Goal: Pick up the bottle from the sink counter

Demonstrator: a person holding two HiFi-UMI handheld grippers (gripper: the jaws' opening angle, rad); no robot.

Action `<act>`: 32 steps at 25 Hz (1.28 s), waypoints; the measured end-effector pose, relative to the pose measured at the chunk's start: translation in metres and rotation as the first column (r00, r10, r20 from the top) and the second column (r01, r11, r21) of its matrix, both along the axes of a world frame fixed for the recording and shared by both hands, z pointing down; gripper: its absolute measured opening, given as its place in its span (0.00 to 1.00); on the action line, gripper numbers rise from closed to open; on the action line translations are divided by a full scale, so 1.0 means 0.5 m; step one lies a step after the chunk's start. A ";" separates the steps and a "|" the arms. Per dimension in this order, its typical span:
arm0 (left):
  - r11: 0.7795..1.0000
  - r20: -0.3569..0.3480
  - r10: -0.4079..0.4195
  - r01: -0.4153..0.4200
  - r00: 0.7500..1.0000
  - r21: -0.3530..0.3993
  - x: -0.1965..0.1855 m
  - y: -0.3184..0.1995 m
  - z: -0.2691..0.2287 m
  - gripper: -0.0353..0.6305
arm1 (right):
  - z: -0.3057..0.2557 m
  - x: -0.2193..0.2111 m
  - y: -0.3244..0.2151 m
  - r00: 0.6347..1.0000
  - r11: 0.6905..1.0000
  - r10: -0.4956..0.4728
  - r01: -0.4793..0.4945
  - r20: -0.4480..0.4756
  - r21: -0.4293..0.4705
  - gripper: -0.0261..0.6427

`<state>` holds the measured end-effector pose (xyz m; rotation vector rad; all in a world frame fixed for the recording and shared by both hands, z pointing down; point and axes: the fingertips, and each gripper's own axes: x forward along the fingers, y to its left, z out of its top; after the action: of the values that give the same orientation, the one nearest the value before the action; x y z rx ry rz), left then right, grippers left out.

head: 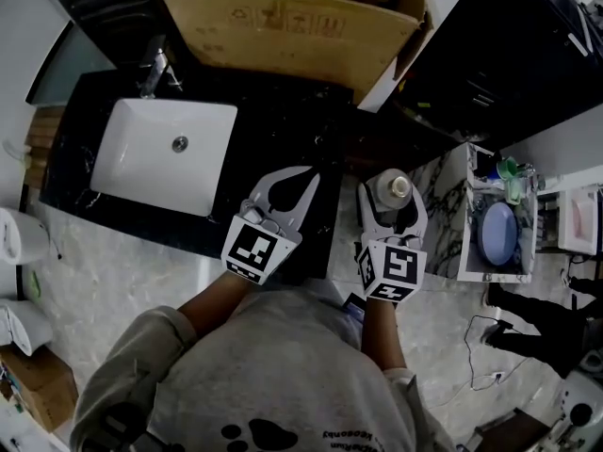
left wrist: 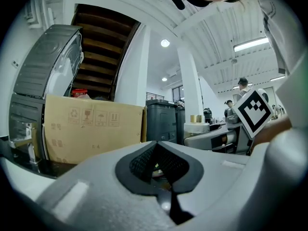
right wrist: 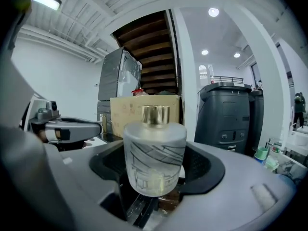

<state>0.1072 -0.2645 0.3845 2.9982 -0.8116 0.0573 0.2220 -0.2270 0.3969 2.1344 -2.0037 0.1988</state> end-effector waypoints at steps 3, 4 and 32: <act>1.000 -0.014 0.002 -0.002 1.000 -0.004 -0.006 0.014 -0.013 0.06 | -0.016 -0.011 0.018 1.000 1.000 0.006 -0.005 -0.014 0.006 0.53; 1.000 -0.021 0.001 -0.001 1.000 -0.003 -0.008 0.019 -0.019 0.06 | -0.021 -0.015 0.024 1.000 1.000 0.006 -0.006 -0.015 0.006 0.53; 0.995 -0.011 -0.094 0.094 0.995 0.010 -0.003 0.107 -0.101 0.06 | -0.105 -0.051 0.099 0.999 0.998 -0.037 0.037 0.000 0.046 0.53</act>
<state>0.1058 -0.2109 0.3340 2.9623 -0.9538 0.0339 0.1965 -0.1776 0.3443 2.1220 -2.0660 0.1492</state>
